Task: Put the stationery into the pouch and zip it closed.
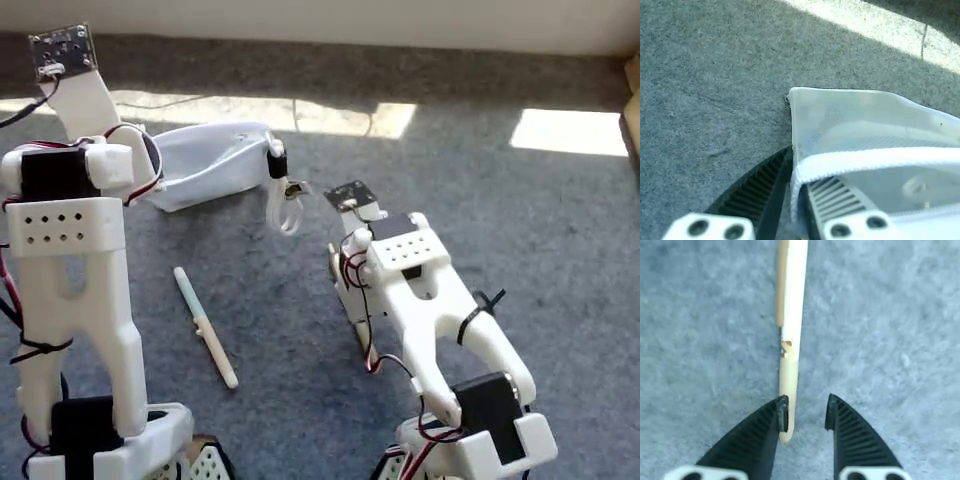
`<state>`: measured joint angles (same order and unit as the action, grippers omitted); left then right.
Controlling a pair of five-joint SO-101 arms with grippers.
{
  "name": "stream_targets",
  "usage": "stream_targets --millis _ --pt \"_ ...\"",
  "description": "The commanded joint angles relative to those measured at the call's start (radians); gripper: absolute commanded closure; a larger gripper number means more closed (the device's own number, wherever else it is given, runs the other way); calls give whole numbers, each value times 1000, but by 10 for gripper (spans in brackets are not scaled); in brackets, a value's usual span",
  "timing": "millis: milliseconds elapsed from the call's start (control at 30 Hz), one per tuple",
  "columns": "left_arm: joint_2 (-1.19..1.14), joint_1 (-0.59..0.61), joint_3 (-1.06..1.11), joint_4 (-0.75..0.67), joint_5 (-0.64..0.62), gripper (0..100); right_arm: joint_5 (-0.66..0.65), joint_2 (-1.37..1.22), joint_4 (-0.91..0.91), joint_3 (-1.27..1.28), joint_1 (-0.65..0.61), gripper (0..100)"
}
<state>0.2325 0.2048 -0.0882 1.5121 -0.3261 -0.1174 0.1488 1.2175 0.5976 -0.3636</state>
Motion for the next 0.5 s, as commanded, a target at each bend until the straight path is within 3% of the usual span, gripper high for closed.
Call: stream_targets --millis 0,467 --pt "-15 -8 21 0 -11 993 69 47 -105 -5 -13 878" --pt "-16 -7 22 0 -12 993 75 -127 -441 -5 -73 878"
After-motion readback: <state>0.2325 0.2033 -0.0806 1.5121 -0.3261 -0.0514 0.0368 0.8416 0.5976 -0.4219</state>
